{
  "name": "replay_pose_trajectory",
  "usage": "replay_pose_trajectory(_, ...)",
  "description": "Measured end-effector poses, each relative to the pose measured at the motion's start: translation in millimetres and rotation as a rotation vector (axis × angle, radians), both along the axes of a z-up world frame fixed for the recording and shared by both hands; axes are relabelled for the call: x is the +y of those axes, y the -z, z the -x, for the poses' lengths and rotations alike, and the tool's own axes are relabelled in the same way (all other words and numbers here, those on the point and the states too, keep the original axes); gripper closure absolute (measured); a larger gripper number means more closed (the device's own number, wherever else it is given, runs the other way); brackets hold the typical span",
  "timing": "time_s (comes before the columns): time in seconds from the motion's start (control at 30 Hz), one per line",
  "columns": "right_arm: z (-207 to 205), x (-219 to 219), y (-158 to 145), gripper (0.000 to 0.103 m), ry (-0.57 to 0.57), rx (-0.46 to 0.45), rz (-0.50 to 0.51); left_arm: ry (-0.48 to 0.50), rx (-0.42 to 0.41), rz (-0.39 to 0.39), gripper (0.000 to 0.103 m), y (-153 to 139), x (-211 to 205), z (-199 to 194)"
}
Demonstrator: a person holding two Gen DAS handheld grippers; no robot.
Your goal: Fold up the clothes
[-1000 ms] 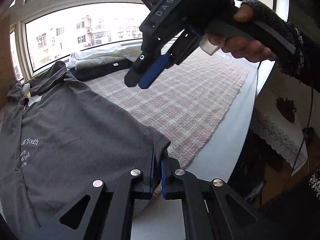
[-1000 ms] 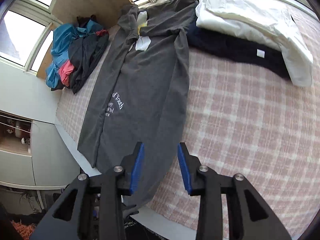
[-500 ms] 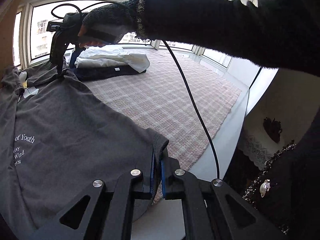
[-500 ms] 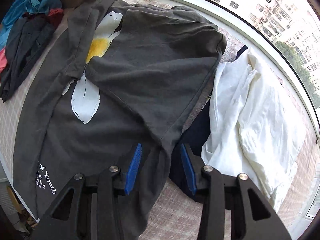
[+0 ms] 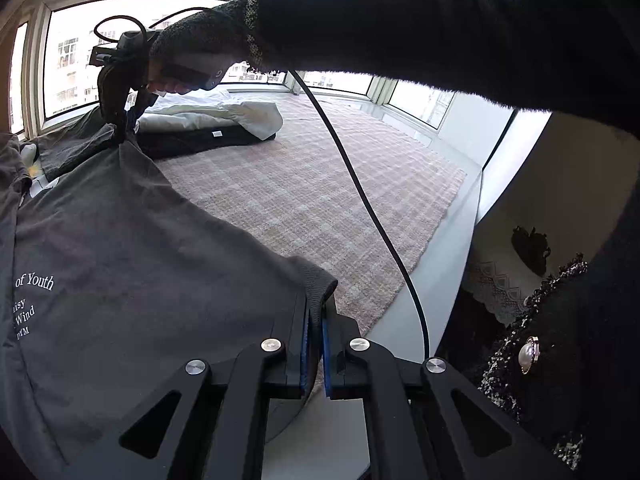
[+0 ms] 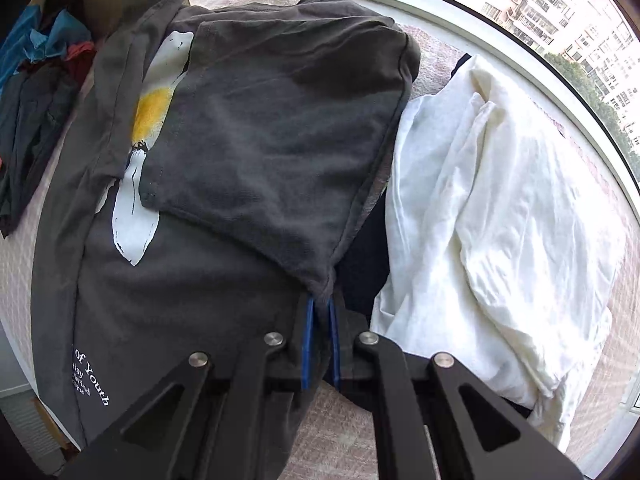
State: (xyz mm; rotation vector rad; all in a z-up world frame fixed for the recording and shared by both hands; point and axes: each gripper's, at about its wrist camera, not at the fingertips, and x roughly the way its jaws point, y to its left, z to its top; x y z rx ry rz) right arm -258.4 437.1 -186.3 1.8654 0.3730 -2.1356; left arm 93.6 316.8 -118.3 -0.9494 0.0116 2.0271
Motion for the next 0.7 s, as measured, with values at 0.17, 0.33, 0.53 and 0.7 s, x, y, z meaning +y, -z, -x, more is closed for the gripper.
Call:
replay_pose_trajectory(0.17, 4.1, -9.5, -8.8, 0.096, -0.020, 0.000, -0.078, -0.095, -0.055, -0.100, 0.099, -4.1, -29.2, 5.6)
replay_pose_trajectory(0.33, 2.7, -43.4, -23.7, 0.096, -0.093, 0.024, -0.174, -0.244, -0.085, -0.190, 0.099, -3.2, -66.6, 6.7)
replay_pose_trajectory(0.53, 1.3, -123.2, -43.8, 0.096, -0.229, 0.067, -0.266, -0.457, -0.115, -0.342, 0.099, 6.7, -120.4, -7.3)
replay_pose_trajectory(0.7, 4.0, -211.4, -28.0, 0.086, -0.331, 0.001, -0.216, -0.614, -0.147, -0.400, 0.099, 24.6, -159.8, -20.8)
